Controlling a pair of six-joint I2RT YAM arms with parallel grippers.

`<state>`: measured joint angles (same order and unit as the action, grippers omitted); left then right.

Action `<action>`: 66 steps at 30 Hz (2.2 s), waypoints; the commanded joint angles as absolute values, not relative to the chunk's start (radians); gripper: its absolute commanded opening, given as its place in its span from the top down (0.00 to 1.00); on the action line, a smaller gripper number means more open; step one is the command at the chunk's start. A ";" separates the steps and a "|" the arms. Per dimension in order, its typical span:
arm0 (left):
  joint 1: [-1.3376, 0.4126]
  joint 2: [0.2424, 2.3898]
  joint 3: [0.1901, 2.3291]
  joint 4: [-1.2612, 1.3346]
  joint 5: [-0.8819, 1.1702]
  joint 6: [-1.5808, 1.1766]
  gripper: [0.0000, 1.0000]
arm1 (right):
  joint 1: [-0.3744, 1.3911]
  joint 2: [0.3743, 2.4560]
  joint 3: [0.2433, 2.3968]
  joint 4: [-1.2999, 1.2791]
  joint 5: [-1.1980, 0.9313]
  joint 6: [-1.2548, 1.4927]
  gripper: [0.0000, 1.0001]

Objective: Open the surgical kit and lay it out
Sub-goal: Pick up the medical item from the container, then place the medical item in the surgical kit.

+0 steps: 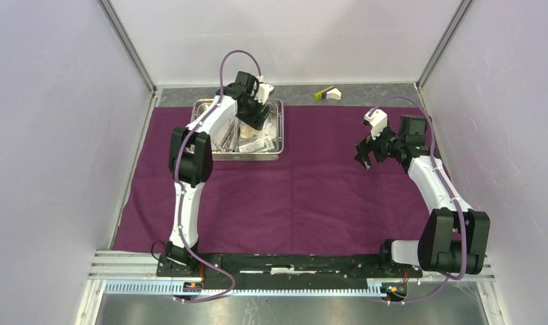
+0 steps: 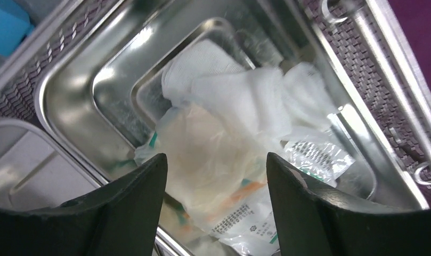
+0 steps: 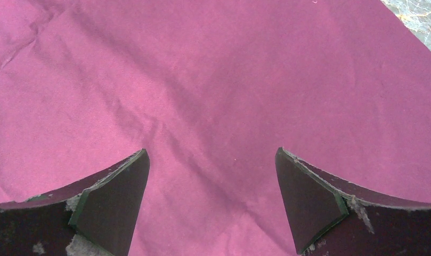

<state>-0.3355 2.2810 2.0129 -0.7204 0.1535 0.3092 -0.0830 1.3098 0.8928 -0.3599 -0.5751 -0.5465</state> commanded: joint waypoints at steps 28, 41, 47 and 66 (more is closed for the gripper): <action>-0.326 1.982 1.822 -0.711 0.279 0.314 0.92 | -0.039 1.314 0.904 -0.304 -0.725 -0.469 0.06; -0.452 1.656 1.378 -0.451 0.637 0.330 0.84 | 0.222 1.457 0.966 0.084 -0.998 -0.090 0.02; -0.549 1.600 1.293 -0.358 0.585 0.322 0.84 | 0.287 1.533 0.934 0.272 -1.055 0.103 0.02; -0.646 1.585 1.222 -0.304 0.524 0.344 0.82 | 0.304 1.686 0.936 0.368 -1.203 0.167 0.51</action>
